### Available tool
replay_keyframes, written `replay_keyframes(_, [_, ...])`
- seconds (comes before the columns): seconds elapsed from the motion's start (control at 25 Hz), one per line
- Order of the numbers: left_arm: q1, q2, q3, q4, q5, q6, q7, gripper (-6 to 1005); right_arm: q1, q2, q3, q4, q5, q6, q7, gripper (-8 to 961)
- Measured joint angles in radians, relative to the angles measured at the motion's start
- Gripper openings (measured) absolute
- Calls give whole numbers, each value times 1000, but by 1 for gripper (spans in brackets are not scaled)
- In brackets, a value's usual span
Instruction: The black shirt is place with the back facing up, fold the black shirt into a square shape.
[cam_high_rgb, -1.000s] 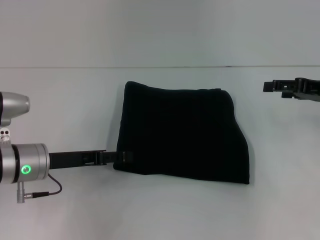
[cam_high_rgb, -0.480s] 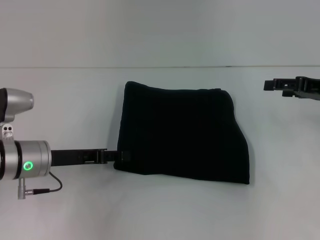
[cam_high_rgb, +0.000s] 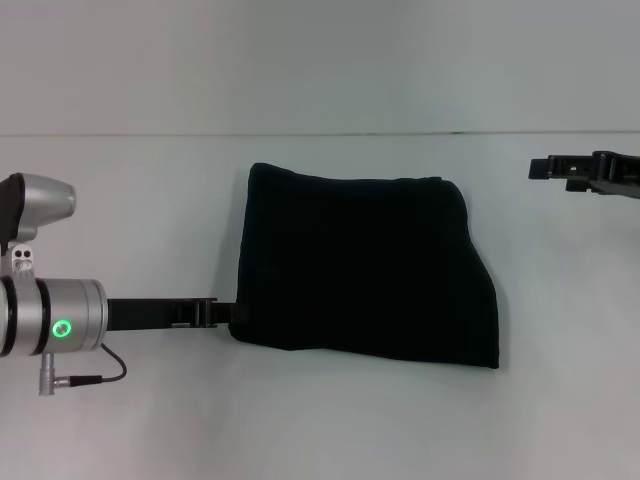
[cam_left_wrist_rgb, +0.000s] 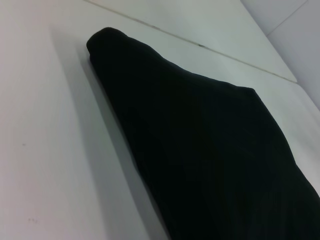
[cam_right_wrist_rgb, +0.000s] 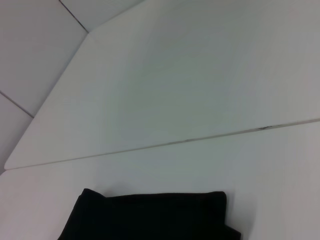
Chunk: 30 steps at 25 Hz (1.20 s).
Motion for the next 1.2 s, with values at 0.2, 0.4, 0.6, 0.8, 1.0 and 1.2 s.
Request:
replay_keyframes(0.2, [-1,0,0,0,0,11,-9,121,0,0,0,1,0,2,-3,857])
replay_keyframes(0.4, [-1,0,0,0,7,30,-14,29,0,1,0,3,0,2,-3,857])
replay_keyframes(0.6, [-1,1,0,3,11,44,-16,33,0,2,0,2,0,2,-4,857])
replay_keyframes(0.8, [0,2,-6,7,11,47,-17,37,0,2,0,2,0,2,-5,856])
replay_keyframes(1.0, [0,4,-10,8,11,54,-17,51,-5,2,0,3,0,2,-5,857])
replay_keyframes(1.2, [0,7,-7,8,11,76,-17,107,-9,2,0,1,0,2,-5,857])
